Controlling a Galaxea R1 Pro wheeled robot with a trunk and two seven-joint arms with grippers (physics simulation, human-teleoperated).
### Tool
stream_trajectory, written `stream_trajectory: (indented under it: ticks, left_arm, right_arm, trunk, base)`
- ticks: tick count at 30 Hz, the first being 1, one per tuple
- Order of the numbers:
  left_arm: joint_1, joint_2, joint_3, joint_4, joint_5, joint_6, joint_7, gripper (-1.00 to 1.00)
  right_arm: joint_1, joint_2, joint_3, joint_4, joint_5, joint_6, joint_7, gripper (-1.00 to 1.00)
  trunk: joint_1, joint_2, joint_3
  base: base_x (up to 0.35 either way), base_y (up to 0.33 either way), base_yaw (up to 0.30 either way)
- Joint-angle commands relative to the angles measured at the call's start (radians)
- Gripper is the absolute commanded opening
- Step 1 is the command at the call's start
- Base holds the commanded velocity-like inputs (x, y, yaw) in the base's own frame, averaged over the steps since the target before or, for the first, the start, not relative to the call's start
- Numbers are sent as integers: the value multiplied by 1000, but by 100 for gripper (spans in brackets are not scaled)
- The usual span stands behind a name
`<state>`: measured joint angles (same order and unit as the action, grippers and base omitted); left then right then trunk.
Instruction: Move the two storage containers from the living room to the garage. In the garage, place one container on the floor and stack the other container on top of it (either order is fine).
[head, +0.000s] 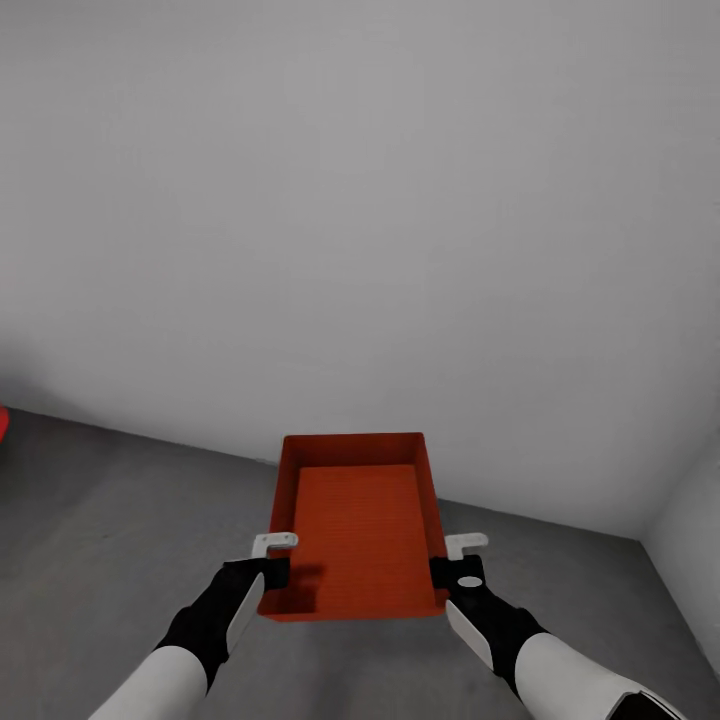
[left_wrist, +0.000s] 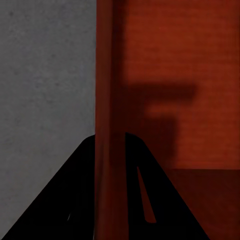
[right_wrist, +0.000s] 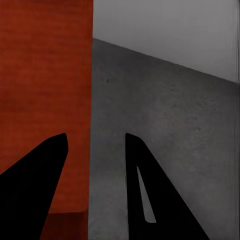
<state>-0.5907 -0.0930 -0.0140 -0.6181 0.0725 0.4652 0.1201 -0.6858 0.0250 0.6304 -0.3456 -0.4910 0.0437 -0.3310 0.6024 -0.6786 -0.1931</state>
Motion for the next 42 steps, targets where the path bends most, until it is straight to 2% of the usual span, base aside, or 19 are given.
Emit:
stream_trajectory:
  ticks: [1, 18, 42]
  left_arm:
    - [0, -1, 4, -5, -31, 6, 36, -100]
    - [-1, 1, 5, -8, -30, 6, 36, -100]
    - [-1, -1, 3, -22, -30, 6, 36, -100]
  right_arm:
    - [-1, 22, -3, -1, -18, 5, -8, -100]
    - [-1, 22, -3, -1, -18, 5, -8, -100]
    - [-1, 22, -3, -1, -18, 5, -8, -100]
  trunk:
    - [1, -1, -2]
    - [1, -1, -2]
    - [1, -1, -2]
  base:
    - [321, 0, -253]
    - [300, 0, -253]
    - [7, 0, -25]
